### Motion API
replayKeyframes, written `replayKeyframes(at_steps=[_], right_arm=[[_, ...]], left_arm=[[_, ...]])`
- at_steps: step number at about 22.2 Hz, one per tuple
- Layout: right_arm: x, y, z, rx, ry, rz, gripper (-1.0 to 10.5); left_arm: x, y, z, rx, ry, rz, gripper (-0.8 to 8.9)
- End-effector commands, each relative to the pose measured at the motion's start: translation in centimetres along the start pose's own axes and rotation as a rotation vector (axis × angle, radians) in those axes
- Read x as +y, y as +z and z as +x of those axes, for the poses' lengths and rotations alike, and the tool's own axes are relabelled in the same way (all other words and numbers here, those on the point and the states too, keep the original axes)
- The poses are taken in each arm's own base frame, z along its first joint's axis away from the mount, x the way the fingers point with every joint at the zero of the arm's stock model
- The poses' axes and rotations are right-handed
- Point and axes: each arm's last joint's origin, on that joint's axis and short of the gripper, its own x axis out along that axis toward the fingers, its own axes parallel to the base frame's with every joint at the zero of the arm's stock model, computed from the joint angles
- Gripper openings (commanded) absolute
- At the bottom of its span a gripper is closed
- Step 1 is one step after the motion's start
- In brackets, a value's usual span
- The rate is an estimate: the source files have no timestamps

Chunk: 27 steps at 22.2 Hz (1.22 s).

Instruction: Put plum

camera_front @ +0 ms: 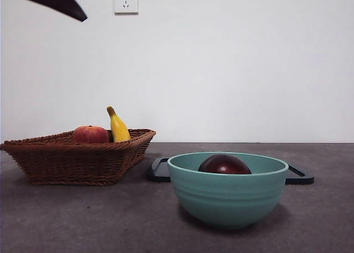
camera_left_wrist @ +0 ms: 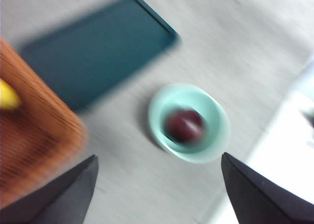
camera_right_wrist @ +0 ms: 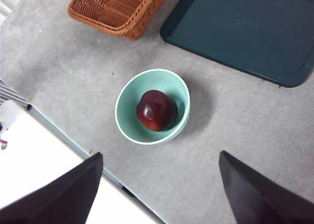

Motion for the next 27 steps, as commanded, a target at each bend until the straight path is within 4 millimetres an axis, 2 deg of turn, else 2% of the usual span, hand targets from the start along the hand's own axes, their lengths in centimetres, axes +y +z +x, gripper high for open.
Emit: replayKeyframes(at_steps=[1,5,15,22,27], right_arm=[[0.1,0.5,-0.1,-0.015,0.004,-0.014,3.8],[0.0,0.6,0.0,-0.004,0.005,-0.007,3.8],[-0.2,0.8,0.5,0.019,0.009,0.037,3.8],[-1.1,1.8,3.3,0.122,0.017,0.07,3.8],[-1.7,2.5,6.6,0.179,-0.001,0.084,3.8]], left_arm=[[-0.5,-1.1,0.1,0.038,-0.111,-0.017,4.04],[-0.7,-2.8,0.2,0.135,-0.18,-0.047,4.03],[-0.8,-2.9,0.2,0.139,-0.213,-0.045,4.03],[-0.8,-2.9,0.2,0.139,-0.214,-0.045,4.03],[-0.8,-2.9,0.2,0.139,-0.214,-0.045,4.02]])
